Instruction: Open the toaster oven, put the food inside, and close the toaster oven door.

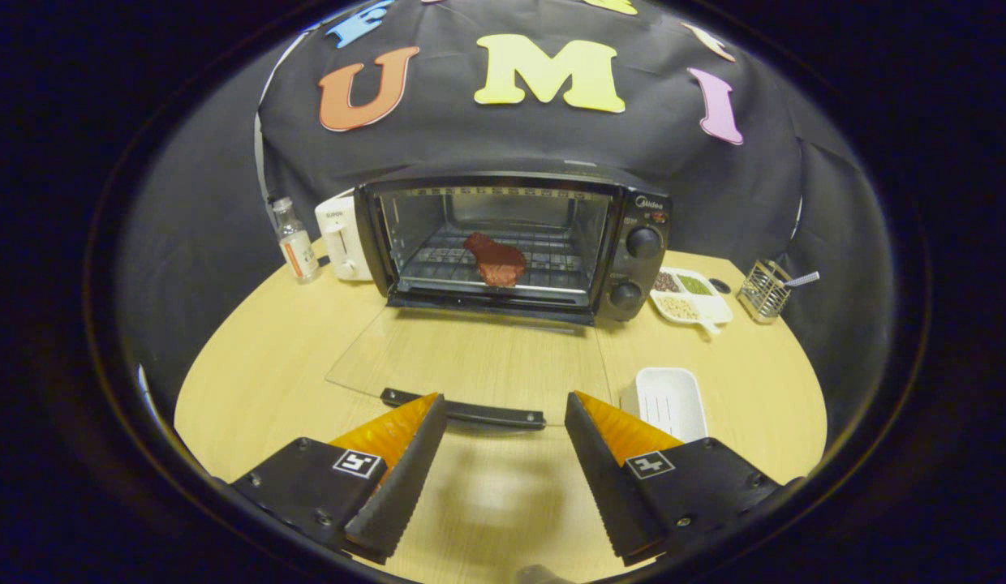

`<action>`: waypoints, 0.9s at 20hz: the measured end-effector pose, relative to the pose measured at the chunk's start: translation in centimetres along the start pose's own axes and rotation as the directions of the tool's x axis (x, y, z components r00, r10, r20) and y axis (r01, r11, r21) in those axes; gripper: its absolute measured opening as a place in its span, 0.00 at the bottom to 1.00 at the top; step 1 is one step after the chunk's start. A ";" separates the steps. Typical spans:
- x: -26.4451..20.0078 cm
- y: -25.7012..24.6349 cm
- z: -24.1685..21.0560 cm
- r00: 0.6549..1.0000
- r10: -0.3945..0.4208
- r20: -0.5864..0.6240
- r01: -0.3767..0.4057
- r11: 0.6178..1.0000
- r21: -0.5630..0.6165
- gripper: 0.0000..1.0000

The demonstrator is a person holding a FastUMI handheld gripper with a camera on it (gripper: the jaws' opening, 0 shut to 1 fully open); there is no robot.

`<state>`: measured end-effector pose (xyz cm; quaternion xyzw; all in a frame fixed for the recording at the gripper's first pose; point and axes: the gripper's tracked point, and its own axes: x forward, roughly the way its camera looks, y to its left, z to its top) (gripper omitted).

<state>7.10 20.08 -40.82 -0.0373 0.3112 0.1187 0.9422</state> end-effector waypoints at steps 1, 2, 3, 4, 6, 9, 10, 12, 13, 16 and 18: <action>0.1 0.1 -0.8 1.000 0.006 -0.011 -0.005 1.000 0.006 0.94; 0.3 0.2 -1.6 1.000 0.008 -0.028 -0.007 1.000 0.012 0.94; 0.4 0.2 -2.4 0.999 0.005 -0.039 -0.005 1.000 0.018 0.94; 0.7 0.3 -3.1 0.999 0.007 -0.050 -0.005 1.000 0.022 0.94; 1.4 0.7 -4.5 0.997 0.016 -0.076 -0.013 0.999 0.032 0.94; 2.8 1.5 -5.6 0.994 0.029 -0.103 -0.024 0.998 0.049 0.94; 3.3 1.7 -5.8 0.993 0.033 -0.111 -0.028 0.999 0.046 0.94; 4.3 2.2 -6.0 0.992 0.037 -0.120 -0.033 0.999 0.039 0.95; 4.5 2.2 -5.8 0.993 0.029 -0.113 -0.026 0.999 0.033 0.95; 5.6 2.4 -5.6 0.993 0.025 -0.113 -0.024 1.000 0.011 0.95; 6.0 2.3 -5.6 0.993 0.019 -0.114 -0.020 1.000 0.000 0.95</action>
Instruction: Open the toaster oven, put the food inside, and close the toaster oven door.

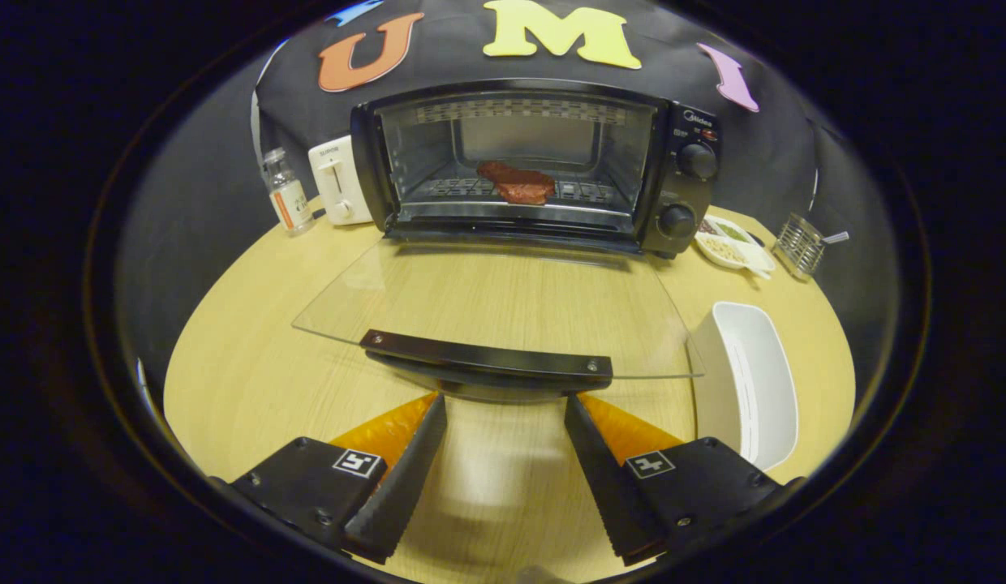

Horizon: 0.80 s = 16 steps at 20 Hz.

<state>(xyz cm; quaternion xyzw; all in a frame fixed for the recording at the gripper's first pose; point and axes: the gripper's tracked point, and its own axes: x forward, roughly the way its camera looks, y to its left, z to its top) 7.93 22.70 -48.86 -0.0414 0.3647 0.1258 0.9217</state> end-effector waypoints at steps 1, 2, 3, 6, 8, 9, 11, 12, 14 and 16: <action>0.1 0.0 0.0 1.000 0.001 -0.005 -0.001 1.000 -0.001 0.95; 0.1 0.1 0.1 1.000 0.002 -0.006 -0.002 1.000 -0.002 0.95; 0.0 0.0 0.2 1.000 0.002 -0.007 -0.002 1.000 -0.006 0.95; -0.4 0.0 0.5 1.000 0.001 -0.016 -0.001 1.000 -0.007 0.95; -1.0 0.2 1.1 1.000 0.010 -0.021 -0.010 1.000 0.000 0.95; -1.4 0.1 1.6 1.000 0.008 -0.017 -0.008 1.000 -0.001 0.95; -2.0 -0.1 2.8 1.000 0.004 -0.004 -0.004 1.000 -0.005 0.95; -2.3 -0.2 3.6 1.000 0.005 0.004 -0.005 1.000 -0.003 0.95; -2.8 -0.5 5.2 1.000 0.001 0.018 -0.002 1.000 0.007 0.94; -3.1 -0.9 6.7 1.000 -0.007 0.029 0.007 1.000 0.018 0.95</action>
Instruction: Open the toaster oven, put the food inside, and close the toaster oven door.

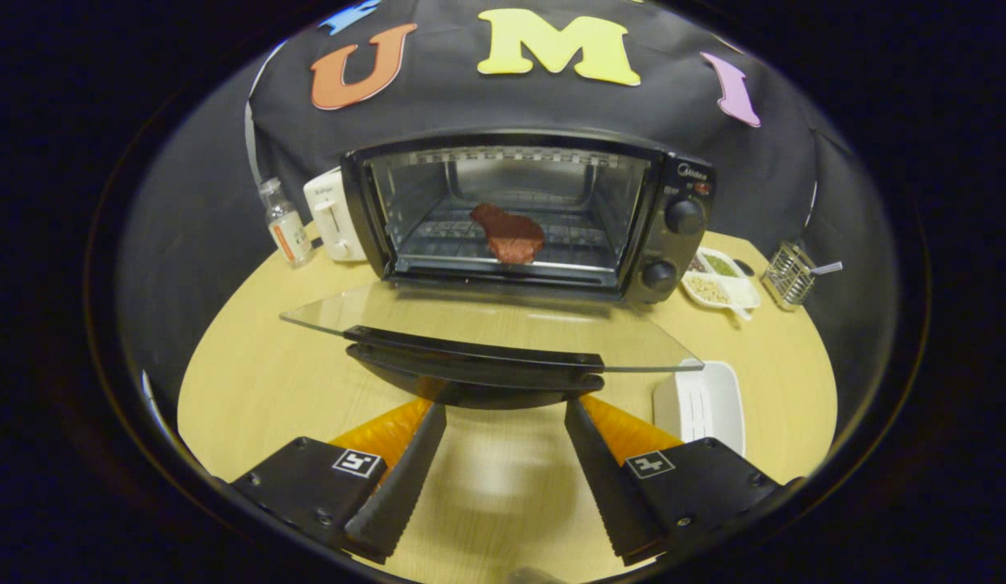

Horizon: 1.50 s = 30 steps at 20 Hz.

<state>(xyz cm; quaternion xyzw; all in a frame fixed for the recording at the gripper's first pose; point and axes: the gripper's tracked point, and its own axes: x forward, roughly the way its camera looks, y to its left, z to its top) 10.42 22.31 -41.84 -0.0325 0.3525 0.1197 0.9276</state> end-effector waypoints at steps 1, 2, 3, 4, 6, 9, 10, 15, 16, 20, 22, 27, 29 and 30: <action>-0.1 -0.2 0.9 1.000 -0.005 0.007 0.005 1.000 0.008 0.94; -0.2 -0.4 1.8 1.000 -0.008 0.015 0.008 1.000 0.017 0.95; -0.4 -1.3 2.9 1.000 -0.011 0.024 0.010 1.000 0.028 0.95; -0.6 -1.3 4.0 0.999 -0.011 0.036 0.009 0.999 0.041 0.95; -0.8 -1.5 6.0 0.998 -0.013 0.068 0.010 0.998 0.054 0.95; -1.8 -1.7 8.9 0.987 -0.019 0.158 0.006 0.997 0.078 0.94; -1.9 -2.1 8.8 0.987 -0.024 0.158 0.013 0.997 0.071 0.95; -2.8 -3.2 8.0 0.991 -0.028 0.135 0.014 0.995 0.098 0.94; -3.0 -3.4 7.8 0.990 -0.027 0.135 0.014 0.995 0.100 0.94; -4.3 -4.8 7.5 0.988 -0.047 0.145 0.032 0.994 0.105 0.94; -5.2 -5.6 7.3 0.986 -0.062 0.157 0.047 0.994 0.103 0.95; -8.6 -8.2 6.9 0.976 -0.107 0.188 0.090 0.991 0.097 0.94; -11.2 -9.7 7.1 0.970 -0.123 0.208 0.106 0.990 0.093 0.94; -12.6 -10.4 7.6 0.965 -0.129 0.229 0.111 0.990 0.087 0.94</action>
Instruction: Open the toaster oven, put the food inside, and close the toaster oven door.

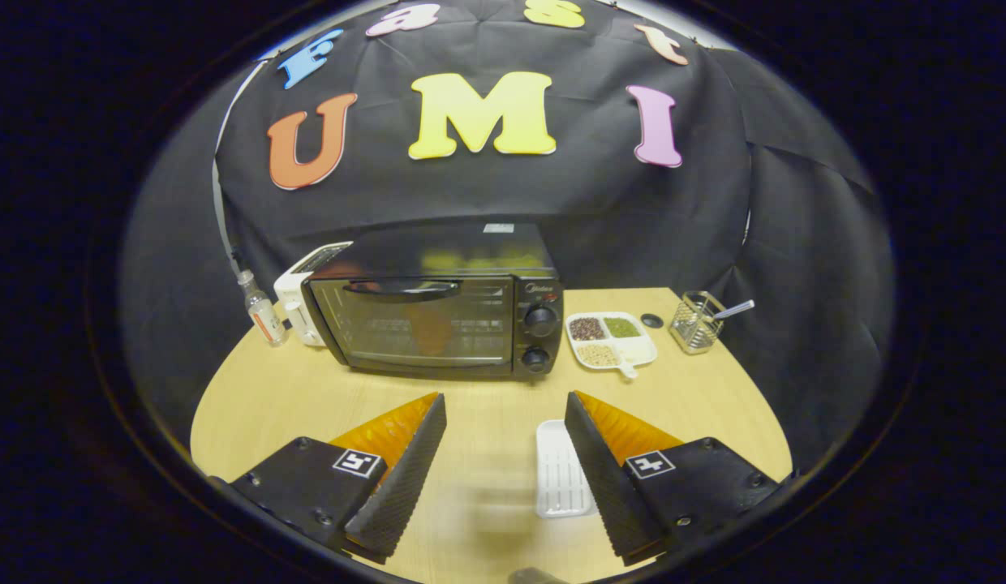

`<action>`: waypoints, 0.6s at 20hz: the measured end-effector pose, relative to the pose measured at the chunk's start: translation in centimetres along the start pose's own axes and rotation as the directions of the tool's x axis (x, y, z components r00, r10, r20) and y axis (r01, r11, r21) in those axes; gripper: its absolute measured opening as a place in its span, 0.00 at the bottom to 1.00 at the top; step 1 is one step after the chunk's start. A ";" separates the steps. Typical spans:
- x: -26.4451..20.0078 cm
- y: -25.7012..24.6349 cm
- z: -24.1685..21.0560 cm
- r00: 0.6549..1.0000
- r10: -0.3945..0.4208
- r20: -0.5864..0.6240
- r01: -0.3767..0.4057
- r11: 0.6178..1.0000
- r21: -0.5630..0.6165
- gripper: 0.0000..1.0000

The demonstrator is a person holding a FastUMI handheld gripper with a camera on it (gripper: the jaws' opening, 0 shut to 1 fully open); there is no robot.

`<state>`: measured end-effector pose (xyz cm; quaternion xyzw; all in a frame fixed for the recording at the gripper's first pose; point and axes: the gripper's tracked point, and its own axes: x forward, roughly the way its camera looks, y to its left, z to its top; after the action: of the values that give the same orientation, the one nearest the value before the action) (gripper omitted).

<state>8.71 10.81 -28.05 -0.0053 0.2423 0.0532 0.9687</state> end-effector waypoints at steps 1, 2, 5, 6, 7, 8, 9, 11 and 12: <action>-1.3 -1.2 1.0 1.000 -0.012 0.021 0.013 1.000 -0.014 0.94; -2.7 -2.4 2.1 0.998 -0.021 0.052 0.022 1.000 -0.022 0.94; -7.4 -6.2 6.4 0.987 -0.047 0.153 0.050 0.999 -0.012 0.94; -9.0 -7.6 8.0 0.979 -0.055 0.194 0.057 0.998 -0.005 0.94; -10.6 -8.9 9.5 0.970 -0.063 0.236 0.066 0.998 -0.004 0.94; -12.2 -10.1 10.9 0.960 -0.070 0.272 0.075 0.997 -0.008 0.97; -13.6 -11.4 12.1 0.950 -0.077 0.301 0.084 0.996 -0.012 0.98; -16.3 -13.0 14.4 0.929 -0.072 0.364 0.081 0.997 -0.010 0.99; -17.5 -13.7 15.5 0.918 -0.067 0.392 0.077 0.997 -0.011 0.99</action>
<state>2.10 -4.01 -6.39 -0.0161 0.0431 0.0207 0.9987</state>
